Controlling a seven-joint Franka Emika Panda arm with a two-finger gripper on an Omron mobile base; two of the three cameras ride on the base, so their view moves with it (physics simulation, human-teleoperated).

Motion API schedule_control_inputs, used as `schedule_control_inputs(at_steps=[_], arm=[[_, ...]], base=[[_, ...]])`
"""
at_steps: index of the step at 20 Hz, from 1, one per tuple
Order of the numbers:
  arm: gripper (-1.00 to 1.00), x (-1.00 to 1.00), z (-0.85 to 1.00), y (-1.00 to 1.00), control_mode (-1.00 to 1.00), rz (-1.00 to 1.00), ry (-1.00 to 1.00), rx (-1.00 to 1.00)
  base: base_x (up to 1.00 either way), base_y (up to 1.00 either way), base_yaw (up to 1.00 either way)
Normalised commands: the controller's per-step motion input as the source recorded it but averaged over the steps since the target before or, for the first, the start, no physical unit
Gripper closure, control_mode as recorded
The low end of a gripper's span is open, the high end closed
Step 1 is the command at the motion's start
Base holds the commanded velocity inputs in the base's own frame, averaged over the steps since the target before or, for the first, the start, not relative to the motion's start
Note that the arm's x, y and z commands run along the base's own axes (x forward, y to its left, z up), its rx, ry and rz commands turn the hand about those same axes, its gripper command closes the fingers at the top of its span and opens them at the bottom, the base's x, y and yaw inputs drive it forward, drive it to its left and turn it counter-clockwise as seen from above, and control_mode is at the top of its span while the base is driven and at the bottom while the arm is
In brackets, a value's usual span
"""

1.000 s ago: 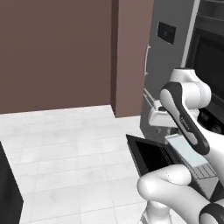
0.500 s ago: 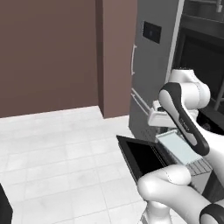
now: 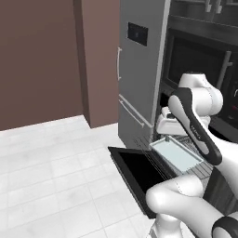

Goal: Take the baked cake out of the oven and place it on the plate for cooling. Then close the oven door.

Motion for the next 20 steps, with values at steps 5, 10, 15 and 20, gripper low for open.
schedule_control_inputs(at_steps=[5,10,15,20], arm=[[-1.0,0.0,0.0,0.0,1.0,0.0,0.0,0.0],[-1.0,0.0,0.0,0.0,1.0,0.0,0.0,0.0],[-1.0,0.23,-0.11,-0.03,-1.0,-0.1,0.05,0.0],[-1.0,0.39,-0.26,0.06,-1.0,0.0,0.0,-0.04]], base=[[0.47,-0.11,-0.25],[0.51,-0.02,-0.21],[0.08,0.0,-0.04],[0.0,0.0,0.0]])
